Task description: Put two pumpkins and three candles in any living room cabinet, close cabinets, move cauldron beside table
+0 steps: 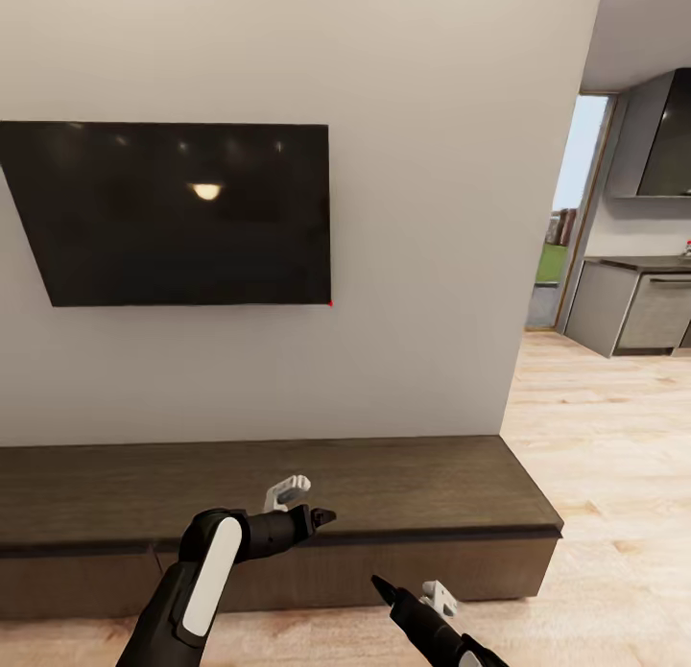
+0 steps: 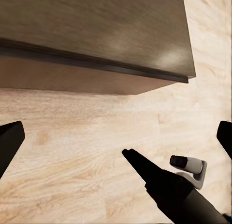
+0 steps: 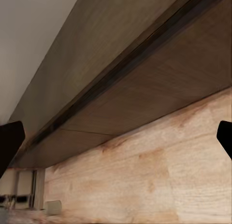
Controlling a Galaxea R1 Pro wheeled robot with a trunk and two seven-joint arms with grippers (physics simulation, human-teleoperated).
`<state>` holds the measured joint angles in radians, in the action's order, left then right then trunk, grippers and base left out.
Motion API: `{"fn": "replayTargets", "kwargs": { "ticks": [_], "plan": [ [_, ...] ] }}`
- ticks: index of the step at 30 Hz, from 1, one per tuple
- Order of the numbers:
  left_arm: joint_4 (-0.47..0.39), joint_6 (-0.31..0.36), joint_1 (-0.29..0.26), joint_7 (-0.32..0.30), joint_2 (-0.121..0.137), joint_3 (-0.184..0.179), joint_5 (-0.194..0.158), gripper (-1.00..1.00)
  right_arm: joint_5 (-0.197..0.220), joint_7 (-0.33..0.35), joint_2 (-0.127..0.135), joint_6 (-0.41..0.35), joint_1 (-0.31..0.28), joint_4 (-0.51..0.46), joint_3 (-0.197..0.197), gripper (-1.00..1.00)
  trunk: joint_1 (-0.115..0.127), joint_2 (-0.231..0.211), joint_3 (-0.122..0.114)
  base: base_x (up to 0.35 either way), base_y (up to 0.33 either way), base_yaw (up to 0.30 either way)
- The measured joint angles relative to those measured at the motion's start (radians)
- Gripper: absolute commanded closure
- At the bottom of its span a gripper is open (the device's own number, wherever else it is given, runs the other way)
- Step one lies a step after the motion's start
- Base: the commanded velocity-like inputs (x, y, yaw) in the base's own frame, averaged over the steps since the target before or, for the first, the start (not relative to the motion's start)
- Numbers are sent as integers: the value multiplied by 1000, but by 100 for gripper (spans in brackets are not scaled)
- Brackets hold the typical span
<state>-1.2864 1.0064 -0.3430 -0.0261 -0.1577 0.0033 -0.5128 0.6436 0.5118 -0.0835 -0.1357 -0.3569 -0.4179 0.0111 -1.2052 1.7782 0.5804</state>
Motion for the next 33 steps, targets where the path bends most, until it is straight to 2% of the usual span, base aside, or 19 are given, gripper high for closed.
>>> {"fn": "replayTargets", "kwargs": {
  "ticks": [3,4,5,6,8,9,11,15,20,25,29,33],
  "plan": [
    [-1,0,0,-26,1,-1,-42,-100,22,75,9,0,0,1,1,-100,-12,21,9,0,0,0],
    [-1,1,0,-41,1,-1,-68,-100,45,99,16,0,0,1,1,-100,-15,28,13,0,0,0],
    [-2,1,0,-66,2,-2,-111,-100,97,123,32,0,0,1,1,-100,-19,35,16,0,0,0],
    [-2,2,0,-76,2,-2,-123,-100,115,129,38,-1,0,1,1,-100,-23,42,19,0,0,0],
    [-4,2,0,-112,4,-3,-164,-100,194,141,60,-1,0,1,0,-100,-31,56,25,0,0,0],
    [-4,2,0,-126,4,-3,-176,-100,228,143,67,-2,0,1,0,-100,-35,63,28,0,0,0],
    [-5,3,0,-143,4,-3,-190,-100,269,144,74,-3,0,1,-1,-100,-42,77,34,0,0,0],
    [-8,4,0,-153,5,-4,-197,-100,293,141,79,-3,0,1,-1,-100,-58,105,47,0,0,0],
    [-10,5,0,-164,5,-5,-200,-100,300,133,80,-2,0,3,-1,-100,-77,140,63,0,0,0],
    [-12,6,0,-273,7,-2,-199,-100,301,119,80,0,0,8,-1,-100,-96,175,78,0,0,0],
    [-9,6,1,-313,15,2,-198,-100,305,90,83,-2,0,10,-1,-100,-96,175,78,0,0,0],
    [-2,5,1,-342,19,5,-199,-100,307,138,96,-25,0,11,-1,-100,-96,175,78,0,0,0]
  ]
}}
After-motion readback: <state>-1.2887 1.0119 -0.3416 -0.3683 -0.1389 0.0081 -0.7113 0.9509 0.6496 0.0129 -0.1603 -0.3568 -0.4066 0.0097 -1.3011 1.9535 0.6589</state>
